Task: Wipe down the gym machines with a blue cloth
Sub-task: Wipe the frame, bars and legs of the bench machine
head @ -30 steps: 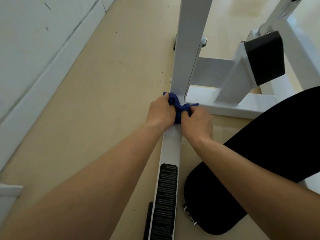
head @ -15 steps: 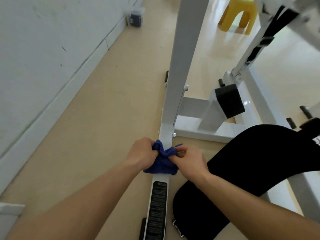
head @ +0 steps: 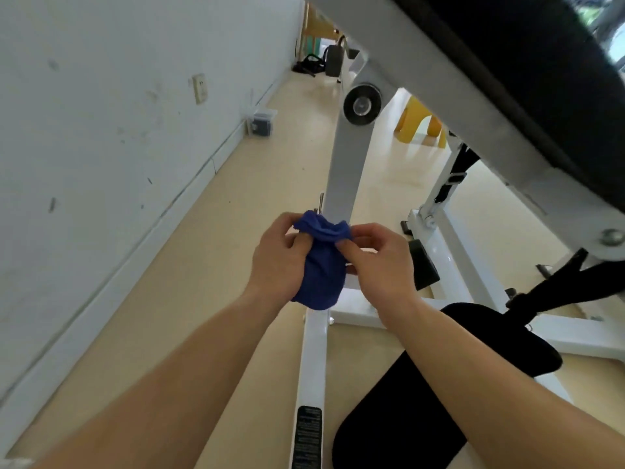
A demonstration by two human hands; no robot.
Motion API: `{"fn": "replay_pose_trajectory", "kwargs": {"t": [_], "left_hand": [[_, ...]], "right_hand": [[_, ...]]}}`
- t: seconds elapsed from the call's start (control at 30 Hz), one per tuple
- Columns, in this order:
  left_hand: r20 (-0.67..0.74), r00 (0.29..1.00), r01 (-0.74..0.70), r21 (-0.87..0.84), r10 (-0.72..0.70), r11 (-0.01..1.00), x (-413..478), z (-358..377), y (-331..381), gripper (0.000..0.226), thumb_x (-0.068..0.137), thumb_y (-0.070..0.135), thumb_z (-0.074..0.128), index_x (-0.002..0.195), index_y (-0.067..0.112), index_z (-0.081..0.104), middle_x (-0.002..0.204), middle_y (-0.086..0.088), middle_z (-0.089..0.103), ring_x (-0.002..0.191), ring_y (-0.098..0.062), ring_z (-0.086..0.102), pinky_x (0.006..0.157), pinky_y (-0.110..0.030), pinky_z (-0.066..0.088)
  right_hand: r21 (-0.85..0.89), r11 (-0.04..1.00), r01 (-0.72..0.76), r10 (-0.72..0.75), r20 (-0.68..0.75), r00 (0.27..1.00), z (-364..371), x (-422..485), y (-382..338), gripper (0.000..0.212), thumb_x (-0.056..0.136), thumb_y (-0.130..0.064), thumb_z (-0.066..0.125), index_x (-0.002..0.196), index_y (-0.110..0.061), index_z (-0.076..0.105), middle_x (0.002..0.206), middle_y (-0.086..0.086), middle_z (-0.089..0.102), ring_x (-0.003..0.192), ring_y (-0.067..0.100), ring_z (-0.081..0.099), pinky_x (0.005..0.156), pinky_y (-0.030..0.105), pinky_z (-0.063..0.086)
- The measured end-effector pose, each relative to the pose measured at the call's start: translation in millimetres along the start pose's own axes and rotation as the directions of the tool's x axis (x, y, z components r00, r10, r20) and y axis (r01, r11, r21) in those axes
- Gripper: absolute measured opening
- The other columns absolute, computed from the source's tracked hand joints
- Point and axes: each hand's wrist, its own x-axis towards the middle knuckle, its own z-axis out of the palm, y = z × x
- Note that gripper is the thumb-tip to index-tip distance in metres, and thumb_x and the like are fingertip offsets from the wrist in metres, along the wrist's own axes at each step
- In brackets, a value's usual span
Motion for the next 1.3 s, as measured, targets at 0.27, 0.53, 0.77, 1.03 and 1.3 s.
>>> {"fn": "replay_pose_trajectory", "kwargs": {"t": [0.27,0.53,0.77,1.03,1.3], "left_hand": [[0.142,0.99,0.009,-0.181,0.017,0.983,13,3,64,0.034,0.089,0.006,0.066,0.112,0.028,0.054,0.104,-0.003,0.072,0.095,-0.023,0.07,0.081,-0.049,0.06],[-0.064,0.98,-0.187,-0.006,0.186,0.982,50,-12,120,0.035,0.08,0.005,0.072,0.104,0.022,0.054,0.099,-0.001,0.071,0.087,-0.014,0.069,0.07,-0.025,0.056],[-0.557,0.549,-0.601,0.255,0.623,0.757,106,-59,174,0.033,0.079,0.002,0.059,0.111,0.011,0.058,0.109,0.005,0.062,0.093,0.0,0.056,0.085,-0.011,0.045],[-0.202,0.431,-0.557,0.708,0.88,0.435,146,-44,152,0.051,0.101,0.015,0.034,0.152,0.01,0.032,0.145,-0.01,0.048,0.12,-0.029,0.056,0.087,-0.032,0.055],[-0.112,0.333,-0.462,0.846,0.936,0.266,163,-63,161,0.049,0.099,0.015,0.046,0.147,0.006,0.041,0.146,-0.016,0.047,0.129,-0.038,0.051,0.09,-0.048,0.056]], "right_hand": [[0.024,0.992,0.123,-0.125,0.098,0.987,-5,4,-60,0.04,0.091,0.002,0.047,0.097,-0.027,0.074,0.087,-0.001,0.074,0.086,0.02,0.07,0.085,0.043,0.059],[0.045,0.947,0.319,-0.316,-0.054,0.947,11,16,-93,0.051,0.087,-0.002,0.045,0.12,-0.036,0.063,0.109,-0.011,0.066,0.098,0.004,0.061,0.086,0.022,0.053],[0.074,0.983,0.168,-0.165,-0.049,0.985,38,22,-63,0.029,0.095,-0.014,0.05,0.107,-0.033,0.069,0.105,-0.016,0.067,0.093,0.008,0.064,0.081,0.024,0.051],[-0.038,0.996,0.082,-0.08,0.048,0.996,52,23,-31,0.029,0.093,-0.012,0.051,0.095,-0.034,0.071,0.096,-0.019,0.068,0.07,0.0,0.064,0.064,0.021,0.047],[-0.067,0.994,0.083,-0.074,0.124,0.989,54,25,-31,0.025,0.095,-0.015,0.053,0.096,-0.033,0.071,0.082,-0.017,0.066,0.063,0.007,0.061,0.045,0.011,0.039]]}}
